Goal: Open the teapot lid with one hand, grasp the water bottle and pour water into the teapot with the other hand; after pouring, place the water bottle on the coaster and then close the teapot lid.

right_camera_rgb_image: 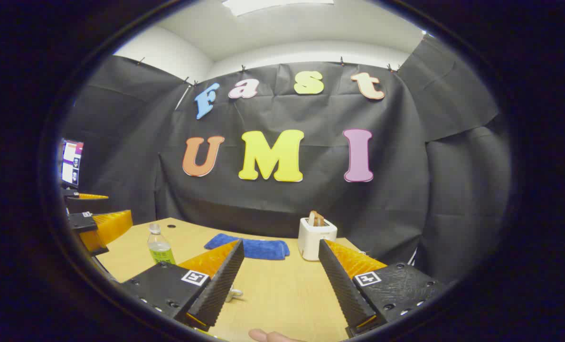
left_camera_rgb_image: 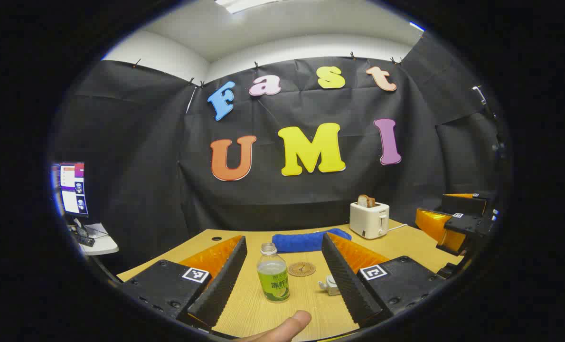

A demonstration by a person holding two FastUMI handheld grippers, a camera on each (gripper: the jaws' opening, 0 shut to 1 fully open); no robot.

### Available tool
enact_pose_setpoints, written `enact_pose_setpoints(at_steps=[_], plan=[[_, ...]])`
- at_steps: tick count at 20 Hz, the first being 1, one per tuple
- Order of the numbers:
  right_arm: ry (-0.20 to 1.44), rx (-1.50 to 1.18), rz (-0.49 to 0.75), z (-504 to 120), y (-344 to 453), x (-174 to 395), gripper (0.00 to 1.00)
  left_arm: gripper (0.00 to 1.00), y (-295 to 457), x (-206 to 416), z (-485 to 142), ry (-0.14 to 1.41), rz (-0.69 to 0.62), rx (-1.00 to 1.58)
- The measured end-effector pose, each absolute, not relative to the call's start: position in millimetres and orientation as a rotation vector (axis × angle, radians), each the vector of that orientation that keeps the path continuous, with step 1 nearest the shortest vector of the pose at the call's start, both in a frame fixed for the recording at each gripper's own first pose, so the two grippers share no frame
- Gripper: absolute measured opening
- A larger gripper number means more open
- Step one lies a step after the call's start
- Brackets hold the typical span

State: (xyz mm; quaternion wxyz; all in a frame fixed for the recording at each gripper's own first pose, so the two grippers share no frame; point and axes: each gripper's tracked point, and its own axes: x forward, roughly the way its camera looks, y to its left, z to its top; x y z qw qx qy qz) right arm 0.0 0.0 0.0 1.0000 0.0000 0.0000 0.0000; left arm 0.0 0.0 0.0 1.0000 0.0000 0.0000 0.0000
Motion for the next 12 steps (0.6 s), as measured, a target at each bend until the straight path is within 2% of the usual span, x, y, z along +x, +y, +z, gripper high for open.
enact_pose_setpoints(at_steps=[2, 4, 7, 12], plan=[[-0.002, -0.004, 0.02, -3, 5, -3, 0.97, 0.99, 6, 2, 1, -0.002, -0.001, -0.016], [0.007, -0.005, 0.023, -5, 4, -2, 0.93, 0.99, 12, 3, 1, -0.005, 0.002, -0.02], [0.004, 0.013, 0.045, -5, 6, 1, 0.97, 0.99, 17, 3, 3, -0.012, 0.011, -0.029], [0.03, 0.0, 0.047, -15, 8, 7, 0.95, 0.99, 11, 7, -6, 0.018, -0.017, -0.029]])
